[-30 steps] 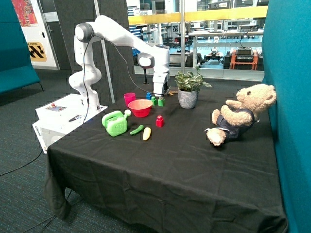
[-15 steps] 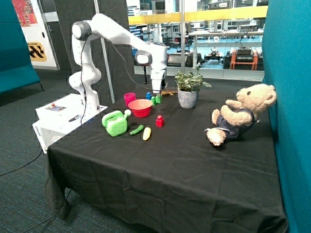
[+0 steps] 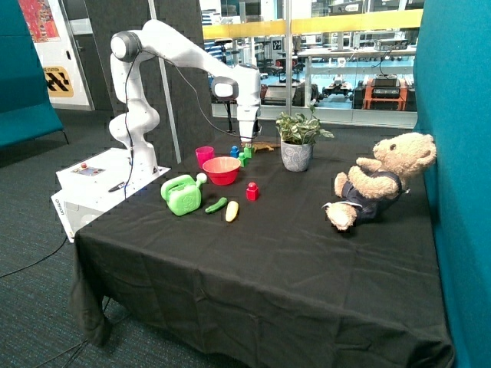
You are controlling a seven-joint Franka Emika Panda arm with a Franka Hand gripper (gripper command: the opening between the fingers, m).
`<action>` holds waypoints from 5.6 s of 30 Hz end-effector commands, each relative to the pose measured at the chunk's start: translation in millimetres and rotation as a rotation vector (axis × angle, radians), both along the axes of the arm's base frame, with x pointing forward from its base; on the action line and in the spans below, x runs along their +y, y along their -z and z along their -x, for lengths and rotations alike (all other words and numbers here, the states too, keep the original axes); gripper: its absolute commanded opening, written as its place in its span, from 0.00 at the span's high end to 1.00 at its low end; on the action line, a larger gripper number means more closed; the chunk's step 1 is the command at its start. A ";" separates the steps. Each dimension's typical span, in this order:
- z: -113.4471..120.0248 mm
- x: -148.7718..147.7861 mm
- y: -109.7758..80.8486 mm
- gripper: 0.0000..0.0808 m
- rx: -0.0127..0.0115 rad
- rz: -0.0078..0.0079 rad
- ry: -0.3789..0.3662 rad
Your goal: Stack green blocks
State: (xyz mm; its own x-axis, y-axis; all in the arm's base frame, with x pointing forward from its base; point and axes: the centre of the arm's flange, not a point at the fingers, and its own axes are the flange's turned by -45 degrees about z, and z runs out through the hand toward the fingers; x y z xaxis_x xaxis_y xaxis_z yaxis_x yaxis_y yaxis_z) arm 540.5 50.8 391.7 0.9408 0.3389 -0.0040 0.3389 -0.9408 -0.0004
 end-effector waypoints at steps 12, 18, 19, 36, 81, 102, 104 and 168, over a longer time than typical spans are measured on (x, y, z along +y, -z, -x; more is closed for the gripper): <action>25.7 39.5 0.2 1.00 -0.0038 -0.0012 -0.086; 30.8 49.5 -1.3 1.00 -0.0038 -0.0012 -0.099; 31.8 50.7 -0.9 1.00 -0.0038 -0.0012 -0.108; 45.3 63.3 5.6 1.00 -0.0038 -0.0012 -0.128; 72.3 69.4 15.1 1.00 -0.0038 -0.0013 -0.144; 71.5 65.2 18.6 1.00 -0.0038 -0.0013 -0.144; 71.9 66.0 20.0 1.00 -0.0038 -0.0013 -0.143; 70.7 59.5 36.3 1.00 -0.0038 -0.0012 -0.122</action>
